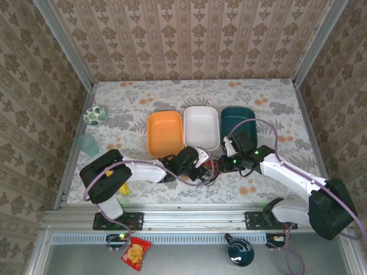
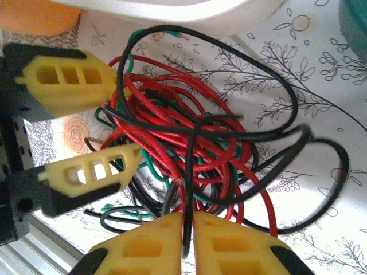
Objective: Untangle the cables
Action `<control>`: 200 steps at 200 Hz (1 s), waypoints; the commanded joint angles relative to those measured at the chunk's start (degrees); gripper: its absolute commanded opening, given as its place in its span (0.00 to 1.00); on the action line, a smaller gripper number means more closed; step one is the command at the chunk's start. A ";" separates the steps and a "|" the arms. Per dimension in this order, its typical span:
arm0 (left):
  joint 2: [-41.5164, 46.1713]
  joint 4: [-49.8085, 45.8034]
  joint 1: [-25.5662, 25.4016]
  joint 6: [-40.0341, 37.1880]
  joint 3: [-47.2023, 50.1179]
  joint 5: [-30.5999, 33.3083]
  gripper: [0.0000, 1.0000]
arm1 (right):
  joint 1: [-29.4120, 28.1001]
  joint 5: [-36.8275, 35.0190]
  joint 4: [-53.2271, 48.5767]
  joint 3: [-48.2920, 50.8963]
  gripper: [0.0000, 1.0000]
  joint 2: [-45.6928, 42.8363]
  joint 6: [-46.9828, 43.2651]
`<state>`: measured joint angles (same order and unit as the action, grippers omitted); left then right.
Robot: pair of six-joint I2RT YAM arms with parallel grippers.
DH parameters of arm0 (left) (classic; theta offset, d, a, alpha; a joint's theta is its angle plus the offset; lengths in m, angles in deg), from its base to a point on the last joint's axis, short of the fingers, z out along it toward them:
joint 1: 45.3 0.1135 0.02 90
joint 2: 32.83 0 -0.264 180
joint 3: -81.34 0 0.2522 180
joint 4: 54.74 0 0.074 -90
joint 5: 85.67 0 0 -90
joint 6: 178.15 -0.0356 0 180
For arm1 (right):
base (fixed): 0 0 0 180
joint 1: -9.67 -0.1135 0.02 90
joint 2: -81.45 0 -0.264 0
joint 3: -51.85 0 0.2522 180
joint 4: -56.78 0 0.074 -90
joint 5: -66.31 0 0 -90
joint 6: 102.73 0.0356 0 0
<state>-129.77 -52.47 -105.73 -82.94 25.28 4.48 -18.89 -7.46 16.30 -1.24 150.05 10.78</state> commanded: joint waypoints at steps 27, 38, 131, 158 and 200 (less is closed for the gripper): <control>-3.34 -7.68 0.15 -1.15 0.82 1.97 0.06 | 1.13 2.60 2.31 0.68 0.21 -0.02 1.20; -3.21 -7.74 0.20 -1.16 0.95 1.96 0.01 | 1.18 2.97 2.63 0.23 0.22 0.65 1.19; -2.28 -7.55 0.09 -0.90 2.09 2.41 0.00 | 1.13 4.57 4.60 -0.57 0.20 3.78 1.19; -2.02 -7.55 0.01 -0.87 2.31 2.65 0.00 | 1.13 3.11 4.86 0.02 0.18 4.15 1.46; -2.02 -7.89 0.04 -0.08 2.55 3.78 0.00 | 1.90 -2.74 4.15 0.48 0.08 -1.99 2.79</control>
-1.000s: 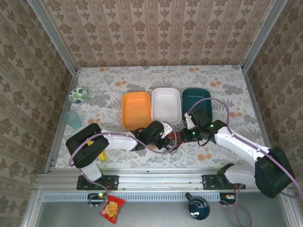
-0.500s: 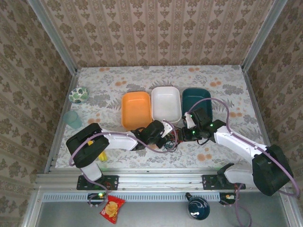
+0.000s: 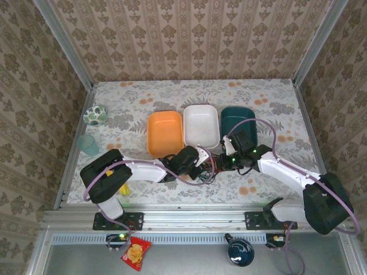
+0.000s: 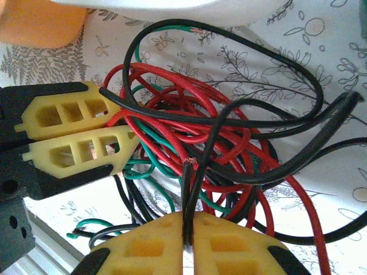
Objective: Untangle the cables
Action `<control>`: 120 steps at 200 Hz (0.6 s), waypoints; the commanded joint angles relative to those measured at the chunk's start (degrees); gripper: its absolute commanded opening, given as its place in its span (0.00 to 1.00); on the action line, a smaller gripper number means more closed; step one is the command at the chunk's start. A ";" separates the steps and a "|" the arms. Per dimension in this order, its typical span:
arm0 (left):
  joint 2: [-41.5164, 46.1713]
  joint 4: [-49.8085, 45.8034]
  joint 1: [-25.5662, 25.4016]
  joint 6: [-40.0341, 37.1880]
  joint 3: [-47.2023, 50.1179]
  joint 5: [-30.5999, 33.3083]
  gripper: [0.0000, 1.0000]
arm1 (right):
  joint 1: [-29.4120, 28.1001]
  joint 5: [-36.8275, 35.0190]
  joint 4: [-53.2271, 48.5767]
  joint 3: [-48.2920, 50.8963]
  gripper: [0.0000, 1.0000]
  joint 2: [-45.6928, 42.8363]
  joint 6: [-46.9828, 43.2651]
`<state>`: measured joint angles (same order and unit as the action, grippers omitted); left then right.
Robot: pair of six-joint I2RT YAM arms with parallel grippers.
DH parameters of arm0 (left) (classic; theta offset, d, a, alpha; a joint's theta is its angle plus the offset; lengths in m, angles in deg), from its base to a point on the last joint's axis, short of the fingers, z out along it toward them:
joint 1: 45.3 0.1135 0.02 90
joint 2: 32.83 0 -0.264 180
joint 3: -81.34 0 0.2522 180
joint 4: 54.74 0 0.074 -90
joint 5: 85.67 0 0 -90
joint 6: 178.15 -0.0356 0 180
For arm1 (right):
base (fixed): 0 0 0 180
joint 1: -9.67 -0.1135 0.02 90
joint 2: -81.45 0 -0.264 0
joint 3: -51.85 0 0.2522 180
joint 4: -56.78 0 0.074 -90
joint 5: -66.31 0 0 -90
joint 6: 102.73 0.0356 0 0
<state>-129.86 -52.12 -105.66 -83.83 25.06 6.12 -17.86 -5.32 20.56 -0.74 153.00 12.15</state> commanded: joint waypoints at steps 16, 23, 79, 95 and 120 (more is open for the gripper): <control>-1.90 -8.09 -0.06 1.20 3.15 2.77 0.00 | 1.80 -7.99 -0.83 -0.08 0.05 -9.57 2.46; -1.85 -8.27 -0.03 1.25 3.23 2.87 0.00 | 2.21 -9.80 -1.51 -0.36 0.03 -11.53 2.86; -1.49 -9.04 -0.06 1.60 4.11 3.14 0.00 | 5.66 -19.43 -4.36 -5.42 0.00 -22.21 3.92; -1.34 -9.39 -0.07 1.65 4.36 3.22 0.00 | 6.02 -21.75 -4.15 -7.29 0.00 -23.89 3.03; -0.73 -9.94 -0.07 1.58 4.81 3.40 0.00 | 6.33 -28.10 -4.88 -10.13 0.00 -25.58 2.54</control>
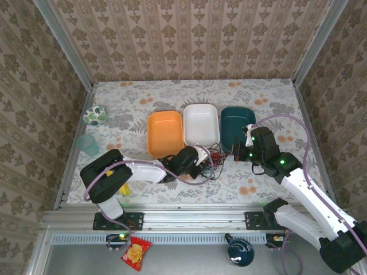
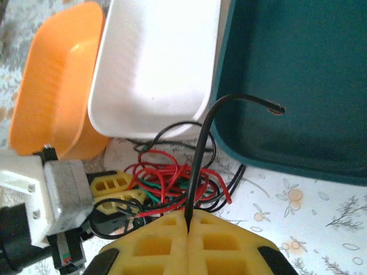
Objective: Untangle the cables
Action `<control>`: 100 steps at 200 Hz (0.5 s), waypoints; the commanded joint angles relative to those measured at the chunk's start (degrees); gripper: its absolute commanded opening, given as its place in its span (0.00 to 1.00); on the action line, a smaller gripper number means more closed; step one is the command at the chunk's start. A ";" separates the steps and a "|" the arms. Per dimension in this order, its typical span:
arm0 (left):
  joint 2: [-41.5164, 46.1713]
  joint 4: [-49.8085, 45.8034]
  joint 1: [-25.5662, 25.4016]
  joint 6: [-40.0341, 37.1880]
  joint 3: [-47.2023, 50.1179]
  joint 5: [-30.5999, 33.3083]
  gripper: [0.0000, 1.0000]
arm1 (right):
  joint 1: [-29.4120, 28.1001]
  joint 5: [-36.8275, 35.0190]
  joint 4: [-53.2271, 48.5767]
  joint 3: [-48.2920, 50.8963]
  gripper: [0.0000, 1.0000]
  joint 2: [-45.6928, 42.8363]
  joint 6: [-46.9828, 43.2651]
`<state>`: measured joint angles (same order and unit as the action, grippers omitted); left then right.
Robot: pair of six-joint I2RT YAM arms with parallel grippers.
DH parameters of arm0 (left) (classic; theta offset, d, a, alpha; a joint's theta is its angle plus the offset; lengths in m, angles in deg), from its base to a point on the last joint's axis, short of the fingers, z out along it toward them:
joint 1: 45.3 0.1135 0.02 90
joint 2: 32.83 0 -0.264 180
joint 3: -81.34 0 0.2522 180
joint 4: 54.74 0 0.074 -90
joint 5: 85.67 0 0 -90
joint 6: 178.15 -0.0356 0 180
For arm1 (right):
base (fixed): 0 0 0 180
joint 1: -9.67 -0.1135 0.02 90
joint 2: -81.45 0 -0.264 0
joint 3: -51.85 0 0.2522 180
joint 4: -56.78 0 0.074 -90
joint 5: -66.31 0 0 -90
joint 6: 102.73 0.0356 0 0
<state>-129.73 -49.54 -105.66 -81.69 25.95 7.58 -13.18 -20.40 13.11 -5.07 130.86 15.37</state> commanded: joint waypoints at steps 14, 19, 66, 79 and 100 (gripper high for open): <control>-0.36 -12.57 -0.04 -0.62 4.27 1.93 0.00 | 1.88 -15.28 3.20 -6.32 0.00 -4.26 -1.06; -0.18 -12.71 -0.04 -0.57 4.40 1.97 0.00 | 2.00 -15.41 3.42 -6.41 0.00 -4.32 -1.40; 0.74 -12.88 -0.08 -0.20 5.49 3.21 0.00 | 3.25 -15.55 2.68 -8.52 0.00 -1.79 -2.37; 1.13 -12.80 -0.04 0.20 6.06 3.76 0.00 | 5.90 -16.18 2.65 -9.49 0.00 -1.92 -0.75; 1.92 -12.94 -0.05 0.96 6.95 4.87 0.00 | 12.32 -16.49 3.62 -11.44 0.00 -2.14 1.97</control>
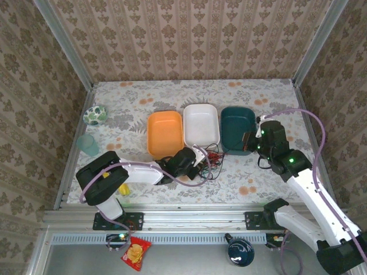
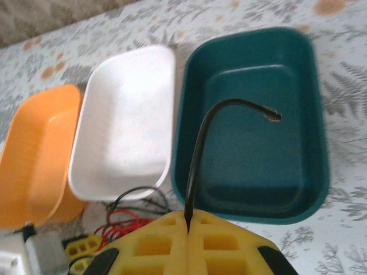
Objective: Untangle the cables
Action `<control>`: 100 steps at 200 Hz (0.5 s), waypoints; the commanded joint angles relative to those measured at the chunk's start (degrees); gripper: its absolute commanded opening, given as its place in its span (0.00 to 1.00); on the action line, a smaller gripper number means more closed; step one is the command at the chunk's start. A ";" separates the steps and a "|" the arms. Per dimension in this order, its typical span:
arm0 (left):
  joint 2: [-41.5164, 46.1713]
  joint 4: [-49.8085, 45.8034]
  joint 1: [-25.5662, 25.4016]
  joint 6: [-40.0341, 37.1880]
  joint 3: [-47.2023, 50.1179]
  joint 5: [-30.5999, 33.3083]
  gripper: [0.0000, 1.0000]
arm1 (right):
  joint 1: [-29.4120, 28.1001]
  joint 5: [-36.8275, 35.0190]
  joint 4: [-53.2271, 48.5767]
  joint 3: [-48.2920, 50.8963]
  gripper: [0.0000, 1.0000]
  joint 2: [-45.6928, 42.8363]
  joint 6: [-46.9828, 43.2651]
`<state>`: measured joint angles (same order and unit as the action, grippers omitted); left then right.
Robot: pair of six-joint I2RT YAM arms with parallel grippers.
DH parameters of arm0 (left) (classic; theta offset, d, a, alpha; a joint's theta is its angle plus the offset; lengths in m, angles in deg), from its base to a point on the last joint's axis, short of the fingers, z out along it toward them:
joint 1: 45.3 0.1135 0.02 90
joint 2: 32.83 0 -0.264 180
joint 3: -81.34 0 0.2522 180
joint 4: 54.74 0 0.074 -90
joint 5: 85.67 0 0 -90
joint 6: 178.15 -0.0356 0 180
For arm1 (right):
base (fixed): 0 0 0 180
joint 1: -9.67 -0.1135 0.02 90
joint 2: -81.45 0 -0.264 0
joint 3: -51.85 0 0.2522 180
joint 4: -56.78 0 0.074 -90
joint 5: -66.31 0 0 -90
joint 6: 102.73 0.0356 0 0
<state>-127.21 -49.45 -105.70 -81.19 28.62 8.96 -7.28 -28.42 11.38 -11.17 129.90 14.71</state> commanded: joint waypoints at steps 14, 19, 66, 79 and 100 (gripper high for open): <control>-0.06 -13.25 0.00 0.80 4.68 3.73 0.00 | 10.47 -8.31 6.20 -7.00 0.00 -0.74 3.41; 0.14 -13.35 0.01 0.86 4.81 3.77 0.00 | 11.56 -8.55 6.40 -7.64 0.00 -0.52 3.41; 1.53 -15.57 0.00 1.20 5.30 5.25 0.00 | 22.84 -9.05 7.70 -13.86 0.00 1.51 4.95; 1.99 -15.78 0.01 1.37 5.64 5.47 0.00 | 26.31 -7.40 8.35 -15.98 0.00 1.74 5.70; 2.50 -15.77 -0.04 1.75 6.17 5.65 0.00 | 29.42 -2.08 11.74 -18.65 0.00 2.11 5.40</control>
<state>-124.02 -53.12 -105.70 -80.16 31.40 12.37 19.71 -34.15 18.34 -26.34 131.41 19.02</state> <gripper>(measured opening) 0.072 0.042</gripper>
